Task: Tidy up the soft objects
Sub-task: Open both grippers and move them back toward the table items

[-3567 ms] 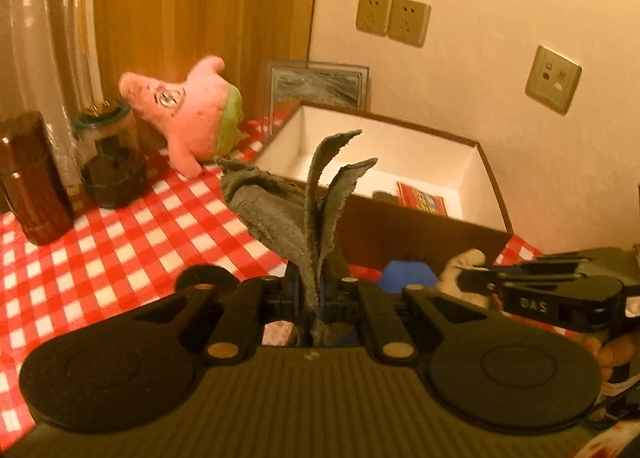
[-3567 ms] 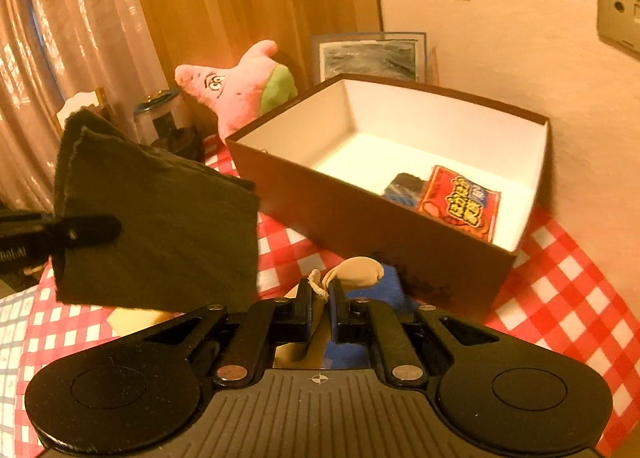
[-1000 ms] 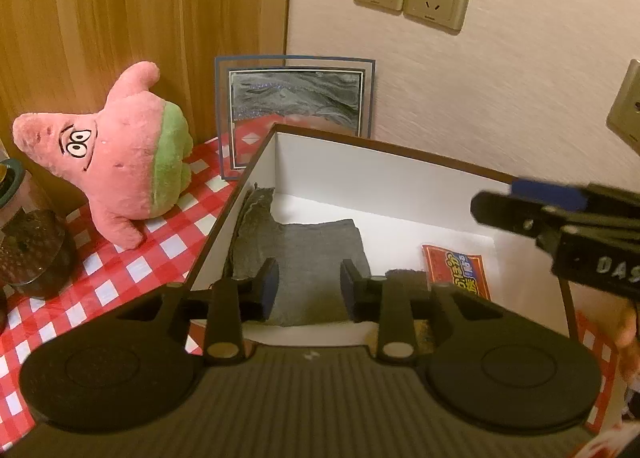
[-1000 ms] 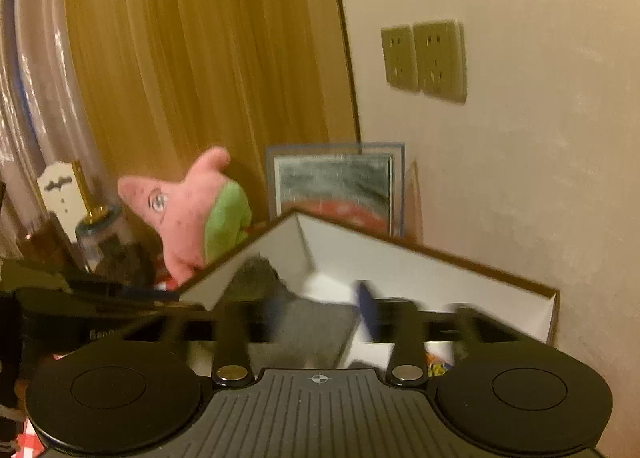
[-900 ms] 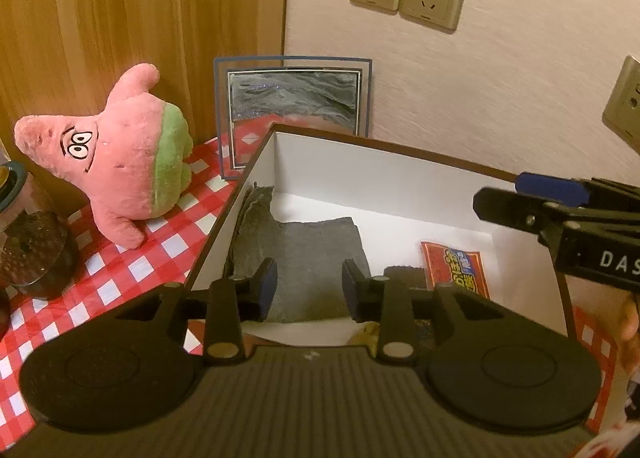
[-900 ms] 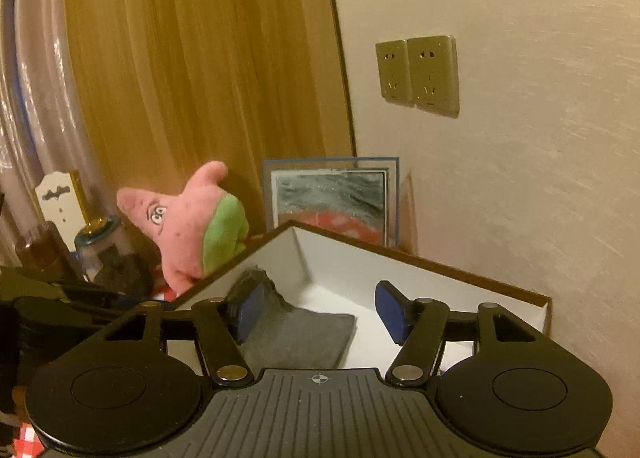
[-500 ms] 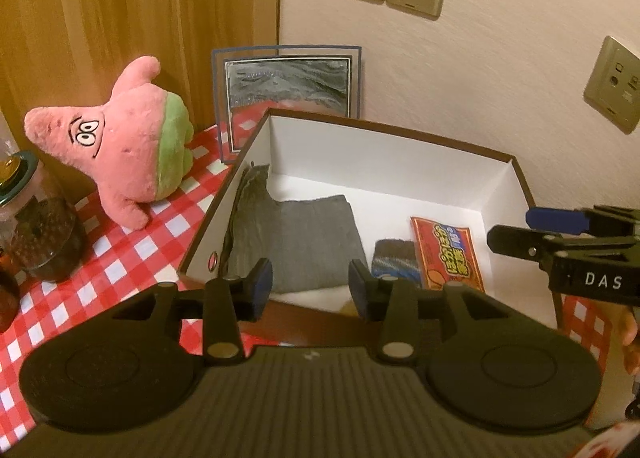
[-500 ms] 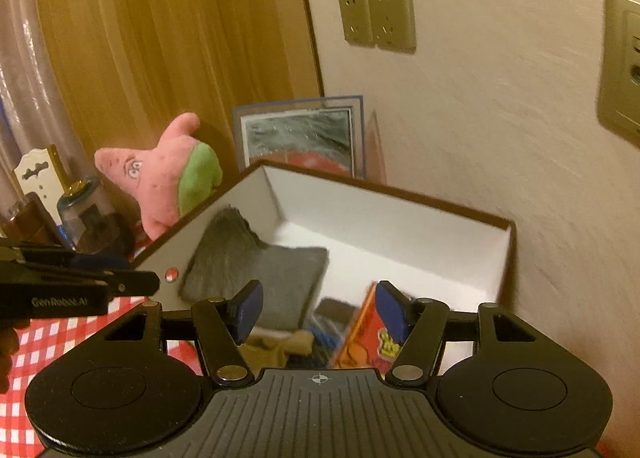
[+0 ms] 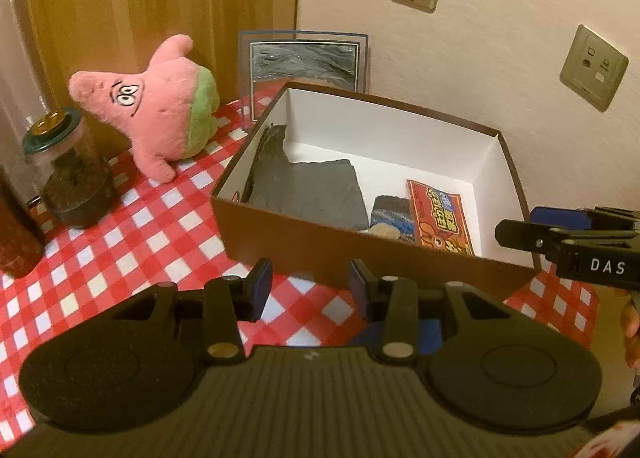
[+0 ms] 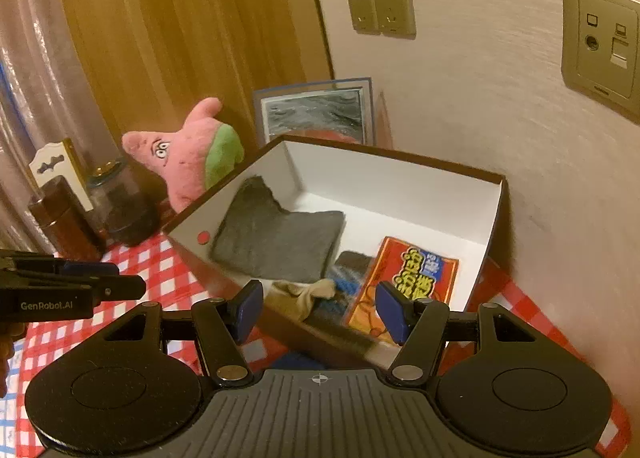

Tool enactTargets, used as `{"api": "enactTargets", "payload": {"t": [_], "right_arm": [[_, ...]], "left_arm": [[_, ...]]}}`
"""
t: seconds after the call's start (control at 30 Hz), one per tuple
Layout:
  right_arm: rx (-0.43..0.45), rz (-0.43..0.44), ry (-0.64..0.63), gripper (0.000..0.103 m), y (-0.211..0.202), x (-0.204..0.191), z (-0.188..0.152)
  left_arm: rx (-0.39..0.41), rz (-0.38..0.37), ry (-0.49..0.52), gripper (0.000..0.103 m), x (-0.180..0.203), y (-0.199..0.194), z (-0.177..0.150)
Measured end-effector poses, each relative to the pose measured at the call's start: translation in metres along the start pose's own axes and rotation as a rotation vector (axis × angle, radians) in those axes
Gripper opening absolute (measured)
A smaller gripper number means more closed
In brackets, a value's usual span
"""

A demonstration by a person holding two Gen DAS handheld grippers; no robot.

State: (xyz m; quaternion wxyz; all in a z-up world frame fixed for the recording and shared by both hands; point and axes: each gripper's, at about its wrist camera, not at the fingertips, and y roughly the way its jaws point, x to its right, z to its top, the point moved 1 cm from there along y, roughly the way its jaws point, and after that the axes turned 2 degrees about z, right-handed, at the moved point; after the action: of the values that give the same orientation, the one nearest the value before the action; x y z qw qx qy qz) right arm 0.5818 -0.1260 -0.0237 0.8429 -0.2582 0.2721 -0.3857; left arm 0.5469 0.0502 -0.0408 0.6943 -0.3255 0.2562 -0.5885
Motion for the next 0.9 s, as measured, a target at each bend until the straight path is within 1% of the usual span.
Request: {"api": "enactTargets", "payload": {"t": [0.23, 0.37, 0.57, 0.73, 0.9], "right_arm": [[-0.019, 0.030, -0.019, 0.062, -0.015, -0.019, -0.017], [-0.044, 0.051, -0.026, 0.062, -0.019, -0.030, -0.031], [-0.120, 0.086, -0.027, 0.063, -0.022, -0.046, -0.063], [-0.205, 0.110, -0.010, 0.064, -0.017, -0.057, -0.093], [-0.261, 0.114, -0.006, 0.067, -0.008, -0.067, -0.115]], "left_arm": [[0.004, 0.018, -0.025, 0.040, -0.010, -0.027, -0.022], [-0.013, 0.025, -0.048, 0.041, -0.019, -0.039, -0.040], [-0.050, 0.043, -0.083, 0.041, -0.037, -0.056, -0.074], [-0.093, 0.060, -0.128, 0.041, -0.051, -0.065, -0.105], [-0.127, 0.078, -0.159, 0.041, -0.062, -0.070, -0.131]]}}
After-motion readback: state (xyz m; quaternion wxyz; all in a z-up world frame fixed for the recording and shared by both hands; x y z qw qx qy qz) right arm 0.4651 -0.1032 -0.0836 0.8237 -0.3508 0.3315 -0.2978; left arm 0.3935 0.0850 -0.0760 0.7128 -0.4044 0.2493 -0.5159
